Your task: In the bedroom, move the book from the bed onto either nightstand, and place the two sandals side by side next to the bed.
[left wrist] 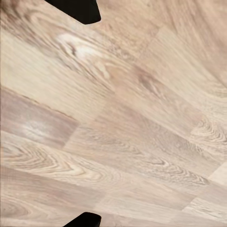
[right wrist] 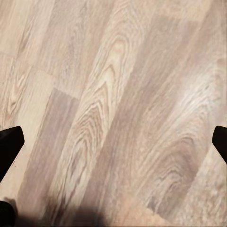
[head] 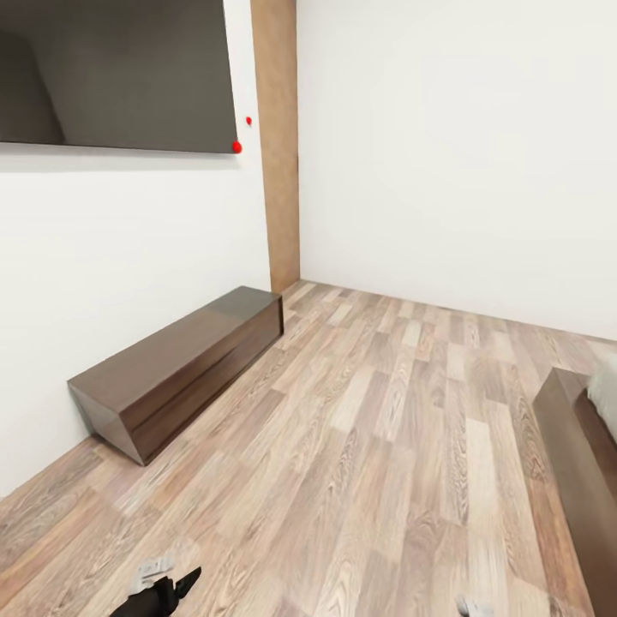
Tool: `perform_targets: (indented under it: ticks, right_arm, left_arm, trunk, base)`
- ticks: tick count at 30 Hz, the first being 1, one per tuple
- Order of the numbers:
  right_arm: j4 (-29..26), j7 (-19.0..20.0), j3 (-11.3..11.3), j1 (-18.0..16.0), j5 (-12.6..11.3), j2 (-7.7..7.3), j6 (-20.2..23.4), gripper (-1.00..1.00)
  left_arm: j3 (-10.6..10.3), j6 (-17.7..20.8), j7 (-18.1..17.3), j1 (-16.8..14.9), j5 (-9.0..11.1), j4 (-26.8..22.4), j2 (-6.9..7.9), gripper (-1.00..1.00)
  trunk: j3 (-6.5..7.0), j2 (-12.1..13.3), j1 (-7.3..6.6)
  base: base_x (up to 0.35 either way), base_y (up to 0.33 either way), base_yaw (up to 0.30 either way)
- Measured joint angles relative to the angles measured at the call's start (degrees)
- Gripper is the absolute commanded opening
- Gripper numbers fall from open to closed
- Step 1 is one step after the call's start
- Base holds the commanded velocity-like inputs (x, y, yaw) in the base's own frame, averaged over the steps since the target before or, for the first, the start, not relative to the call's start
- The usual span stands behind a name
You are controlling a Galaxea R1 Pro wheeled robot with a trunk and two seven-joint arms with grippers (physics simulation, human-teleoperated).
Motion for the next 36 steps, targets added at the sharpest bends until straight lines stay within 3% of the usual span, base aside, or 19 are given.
perform_targets:
  ticks: [10, 21, 36]
  right_arm:
    - [-0.1, 0.0, 0.0, 0.0, 0.0, 0.00, 0.0, 1.00]
    - [-0.1, 0.0, 0.0, 0.0, 0.0, 0.00, 0.0, 1.00]
    - [-0.2, 0.0, 0.0, 0.0, 0.1, 0.01, 0.0, 1.00]
  left_arm:
    - [0.0, 0.0, 0.0, 0.0, 0.0, 0.0, -0.01, 1.00]
    - [0.0, 0.0, 0.0, 0.0, 0.0, 0.0, -0.01, 1.00]
    - [0.0, 0.0, 0.0, 0.0, 0.0, 0.0, 0.00, 1.00]
  trunk:
    - [-0.22, 0.0, 0.01]
    - [-0.51, 0.0, 0.04]
    - [-0.56, 0.0, 0.00]
  base:
    - [0.310, 0.001, -0.131]
    - [0.029, 0.000, -0.237]
    - [0.233, 0.000, -0.018]
